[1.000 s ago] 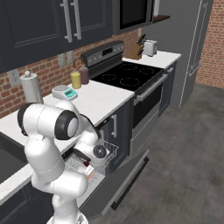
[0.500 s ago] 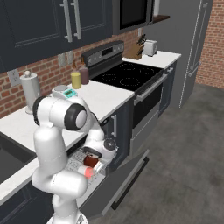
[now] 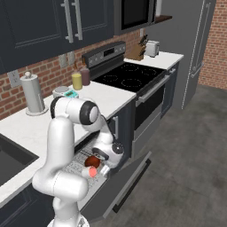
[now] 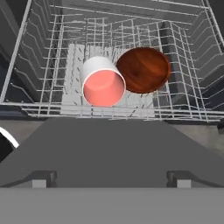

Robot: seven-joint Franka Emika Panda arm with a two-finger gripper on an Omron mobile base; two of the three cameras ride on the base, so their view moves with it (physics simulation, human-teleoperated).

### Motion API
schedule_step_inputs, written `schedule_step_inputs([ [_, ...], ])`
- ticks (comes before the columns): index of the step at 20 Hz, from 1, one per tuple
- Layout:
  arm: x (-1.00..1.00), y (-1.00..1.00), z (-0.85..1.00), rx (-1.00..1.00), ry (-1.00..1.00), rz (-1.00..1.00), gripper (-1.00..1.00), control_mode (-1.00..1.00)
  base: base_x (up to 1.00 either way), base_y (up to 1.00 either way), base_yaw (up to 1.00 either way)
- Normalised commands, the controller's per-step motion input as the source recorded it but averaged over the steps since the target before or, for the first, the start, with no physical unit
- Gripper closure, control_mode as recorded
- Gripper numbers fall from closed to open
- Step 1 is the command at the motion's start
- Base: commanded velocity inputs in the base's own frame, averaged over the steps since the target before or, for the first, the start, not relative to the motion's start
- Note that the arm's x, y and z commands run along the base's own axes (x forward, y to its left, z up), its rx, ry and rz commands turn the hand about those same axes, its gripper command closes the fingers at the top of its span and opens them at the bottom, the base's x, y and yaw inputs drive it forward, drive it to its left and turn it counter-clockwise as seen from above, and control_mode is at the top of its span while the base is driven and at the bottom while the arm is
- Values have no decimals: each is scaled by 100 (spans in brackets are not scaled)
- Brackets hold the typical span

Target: Pick up the cup and bowl from the counter, place them in the dishwasher, and close the dishwasher door.

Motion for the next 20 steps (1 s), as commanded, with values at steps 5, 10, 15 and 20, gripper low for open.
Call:
schedule_step_inputs([
  [5,26,1,-67,0,0,0,-100,-100,0,0,0],
  [10,38,20,-52,0,0,0,-100,-100,0,0,0],
  [15,45,29,-55,0,0,0,-100,-100,0,0,0],
  [20,39,13,-58,0,0,0,-100,-100,0,0,0],
])
